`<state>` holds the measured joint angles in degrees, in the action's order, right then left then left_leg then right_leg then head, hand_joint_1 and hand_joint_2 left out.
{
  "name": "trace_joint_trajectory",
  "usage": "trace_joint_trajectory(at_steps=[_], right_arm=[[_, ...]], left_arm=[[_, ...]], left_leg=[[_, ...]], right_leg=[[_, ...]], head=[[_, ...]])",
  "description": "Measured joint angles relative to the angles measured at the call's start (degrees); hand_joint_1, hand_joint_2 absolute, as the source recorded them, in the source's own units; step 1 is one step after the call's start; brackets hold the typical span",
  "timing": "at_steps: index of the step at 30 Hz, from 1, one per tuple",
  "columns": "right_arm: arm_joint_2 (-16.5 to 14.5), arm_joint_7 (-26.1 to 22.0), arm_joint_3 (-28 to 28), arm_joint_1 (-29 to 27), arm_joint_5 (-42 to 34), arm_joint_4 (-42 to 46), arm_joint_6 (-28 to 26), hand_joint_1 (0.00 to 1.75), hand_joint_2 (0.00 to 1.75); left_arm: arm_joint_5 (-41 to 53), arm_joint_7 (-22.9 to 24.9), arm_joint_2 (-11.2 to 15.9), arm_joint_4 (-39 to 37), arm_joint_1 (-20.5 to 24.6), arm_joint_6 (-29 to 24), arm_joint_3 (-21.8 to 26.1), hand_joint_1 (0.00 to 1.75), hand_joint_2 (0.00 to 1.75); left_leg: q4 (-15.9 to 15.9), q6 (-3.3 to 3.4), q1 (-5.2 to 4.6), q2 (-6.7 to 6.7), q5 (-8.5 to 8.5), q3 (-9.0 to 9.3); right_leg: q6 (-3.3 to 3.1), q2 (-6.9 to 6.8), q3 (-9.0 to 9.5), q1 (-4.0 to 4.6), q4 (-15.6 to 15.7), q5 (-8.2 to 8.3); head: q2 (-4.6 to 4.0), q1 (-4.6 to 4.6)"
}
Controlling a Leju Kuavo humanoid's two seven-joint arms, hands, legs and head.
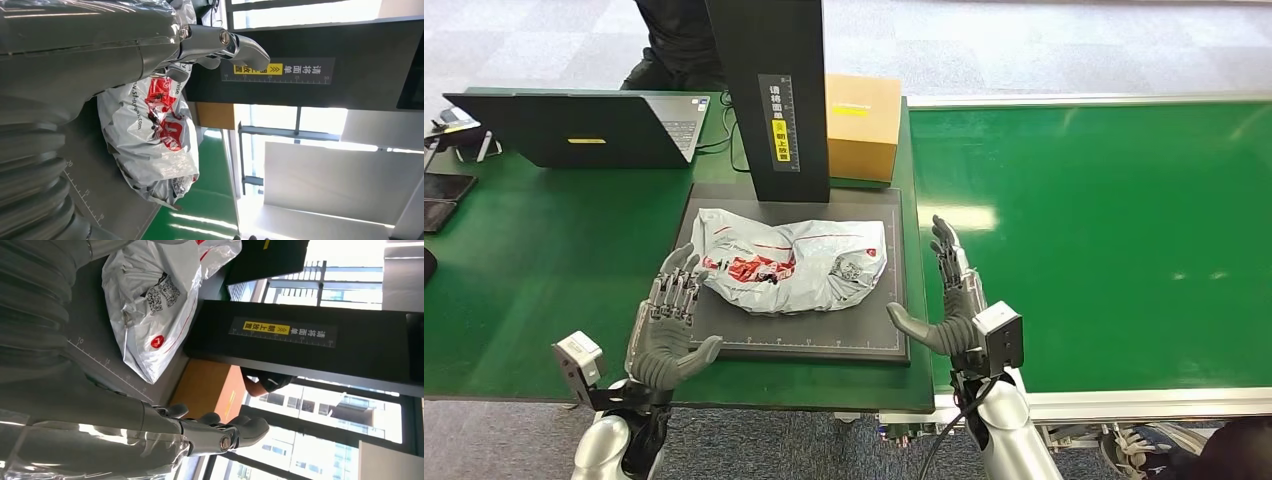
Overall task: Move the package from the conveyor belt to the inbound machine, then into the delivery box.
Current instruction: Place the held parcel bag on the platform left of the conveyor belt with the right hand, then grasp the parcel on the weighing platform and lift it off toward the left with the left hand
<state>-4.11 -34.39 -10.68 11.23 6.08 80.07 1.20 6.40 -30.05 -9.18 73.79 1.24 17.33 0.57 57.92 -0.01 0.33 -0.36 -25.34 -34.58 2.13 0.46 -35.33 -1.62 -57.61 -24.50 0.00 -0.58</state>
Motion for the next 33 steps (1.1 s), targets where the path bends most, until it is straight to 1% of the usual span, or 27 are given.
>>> trace_joint_trajectory(at_steps=[8, 11, 15, 19, 21, 25, 30, 33], right_arm=[[-0.47, 0.17, 0.98, -0.98, 0.18, 1.15, 0.07, 0.00, 1.75], [-0.89, 0.55, 1.40, -1.69, 0.75, 1.75, 0.28, 0.00, 1.75], [-1.93, 1.53, 2.56, -3.24, 1.32, 2.74, 0.78, 0.00, 1.75], [-3.11, 2.47, 4.39, -5.06, 0.74, 2.85, 1.75, 0.00, 1.75], [-3.55, 2.56, 5.25, -5.91, 0.83, 2.85, 2.00, 0.00, 1.75], [-4.52, 2.52, 6.83, -7.27, 1.93, 2.85, 2.88, 0.00, 1.75], [-5.46, 2.56, 8.09, -7.95, 2.89, 3.17, 3.77, 0.00, 1.75], [-5.94, 2.71, 8.50, -8.27, 3.23, 3.29, 4.01, 0.00, 1.75]], left_arm=[[-0.02, -0.02, -0.09, 0.04, 0.00, 0.17, 0.00, 0.00, 1.75], [-0.78, 0.23, -0.15, 0.04, 0.00, 1.16, 0.00, 0.00, 1.75], [-2.71, 1.52, -0.63, 0.04, 0.00, 3.73, -0.30, 0.00, 1.75], [-0.27, 1.44, -1.02, 0.03, 0.20, 3.12, -1.77, 0.00, 1.75], [3.66, 1.90, -1.05, -0.01, 0.67, 0.90, -2.76, 0.00, 1.75], [19.92, 3.49, -1.05, -0.65, 3.43, -8.34, -6.57, 0.00, 1.75], [40.80, 12.06, -1.05, -3.37, 8.67, -18.66, -12.79, 0.00, 1.75], [47.95, 16.38, -1.08, -5.62, 11.45, -21.34, -16.04, 0.00, 1.75]], left_leg=[[0.01, 0.00, 0.00, 0.00, 0.00, 0.00], [0.00, 0.00, 0.00, 0.00, 0.00, 0.00], [0.00, 0.00, 0.00, 0.00, 0.00, 0.00], [0.00, 0.00, 0.00, 0.00, 0.00, 0.01], [0.01, 0.00, 0.00, 0.00, 0.00, 0.01], [0.01, 0.00, -0.01, -0.01, 0.00, 0.01], [0.02, 0.00, -0.01, -0.01, 0.00, 0.03], [0.02, 0.00, -0.01, 0.00, 0.00, 0.03]], right_leg=[[0.00, 0.00, 0.01, 0.00, 0.00, 0.00], [0.00, 0.00, 0.00, 0.00, 0.00, 0.00], [-0.01, 0.00, 0.00, 0.00, 0.00, -0.02], [-0.02, 0.00, 0.00, 0.00, 0.01, -0.03], [-0.02, 0.00, 0.00, 0.00, 0.02, -0.03], [-0.02, -0.01, 0.01, 0.00, 0.02, -0.02], [-0.01, 0.00, 0.02, 0.00, 0.02, 0.02], [-0.01, 0.01, 0.02, 0.00, 0.02, 0.02]], head=[[0.00, -0.01], [0.00, -0.01], [0.00, -0.01], [0.00, 0.00], [0.00, -0.01], [0.00, 0.00], [0.00, -0.01], [0.00, -0.01]])
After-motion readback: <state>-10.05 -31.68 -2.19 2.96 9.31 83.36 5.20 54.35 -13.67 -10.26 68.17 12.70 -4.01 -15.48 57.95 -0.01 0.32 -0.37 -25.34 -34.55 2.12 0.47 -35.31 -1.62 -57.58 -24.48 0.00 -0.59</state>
